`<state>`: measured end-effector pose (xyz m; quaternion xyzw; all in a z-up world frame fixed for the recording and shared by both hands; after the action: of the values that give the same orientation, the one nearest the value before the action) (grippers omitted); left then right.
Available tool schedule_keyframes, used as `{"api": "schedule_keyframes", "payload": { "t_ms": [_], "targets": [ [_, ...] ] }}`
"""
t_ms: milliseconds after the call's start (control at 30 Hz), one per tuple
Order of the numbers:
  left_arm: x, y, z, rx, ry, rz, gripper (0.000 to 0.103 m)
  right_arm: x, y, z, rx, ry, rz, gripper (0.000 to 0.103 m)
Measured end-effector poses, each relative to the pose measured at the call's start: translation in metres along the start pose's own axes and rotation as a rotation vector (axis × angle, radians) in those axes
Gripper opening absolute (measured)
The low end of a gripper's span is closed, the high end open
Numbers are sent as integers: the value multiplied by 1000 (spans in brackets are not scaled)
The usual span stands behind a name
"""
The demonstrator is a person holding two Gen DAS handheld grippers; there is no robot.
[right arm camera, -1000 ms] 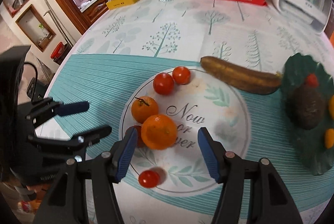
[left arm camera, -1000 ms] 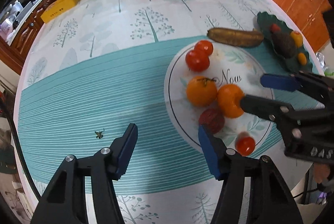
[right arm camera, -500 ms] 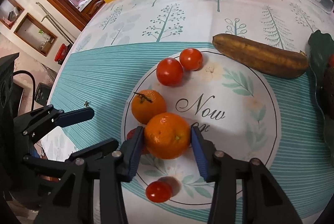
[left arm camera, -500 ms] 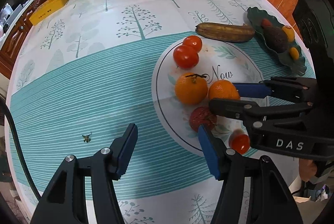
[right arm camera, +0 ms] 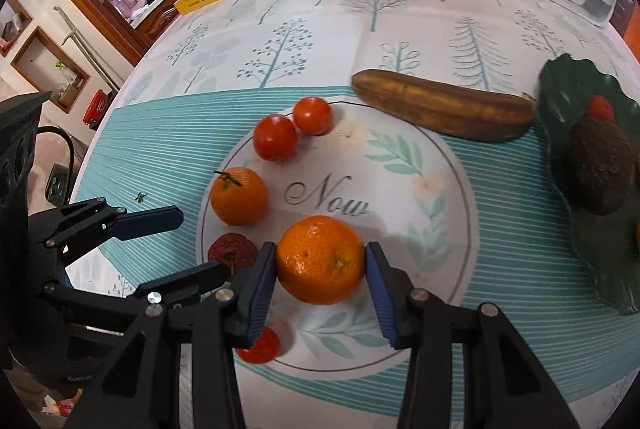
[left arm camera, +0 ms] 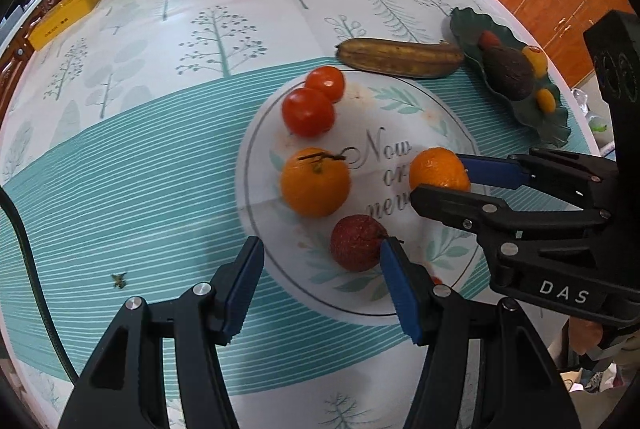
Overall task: Organize fruits
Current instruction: 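Grasp the red lychee with the left tool while the right tool grasps the orange, then carry the lychee and orange over the green plate with both tools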
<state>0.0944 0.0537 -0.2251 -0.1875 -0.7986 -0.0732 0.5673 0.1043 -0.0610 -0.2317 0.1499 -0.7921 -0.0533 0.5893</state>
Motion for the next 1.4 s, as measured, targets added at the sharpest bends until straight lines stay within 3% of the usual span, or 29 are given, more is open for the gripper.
{"api": "schedule_keyframes", "payload": {
  "t_ms": [167, 233, 367, 733, 967, 1200, 1400],
  "targets": [
    [-6, -12, -3, -3, 5, 26, 54, 8, -8, 1, -5, -12, 8, 44],
    [-9, -18, -4, -8, 8, 40, 28, 12, -11, 2, -7, -16, 13, 44],
    [-13, -24, -6, -29, 11, 4, 28, 19, -18, 5, -8, -25, 21, 44],
    [-13, -27, -9, 23, 14, -2, 27, 39, -35, 14, -8, -37, 13, 44],
    [10, -46, -15, 13, -8, -36, 27, 59, -46, 18, -4, -53, -10, 44],
    [52, -78, -53, -4, -109, -33, 27, 96, -63, 15, 4, -109, -22, 44],
    [87, -123, -112, -72, -223, -17, 27, 141, -84, -4, 18, -200, -16, 44]
  ]
}}
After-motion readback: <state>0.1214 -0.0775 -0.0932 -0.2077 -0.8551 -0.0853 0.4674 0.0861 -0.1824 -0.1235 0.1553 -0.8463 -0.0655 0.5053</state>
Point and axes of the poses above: each gripper's, at about its wrist camera, not at the fingertips, and x roughly against the way its jaws point, y to its left, z to its underside, the point moved 7 cm from there along -x, roughly the way its jaws point, and after that the axes turned 9 degrees about -x, right-handed, at the moved point
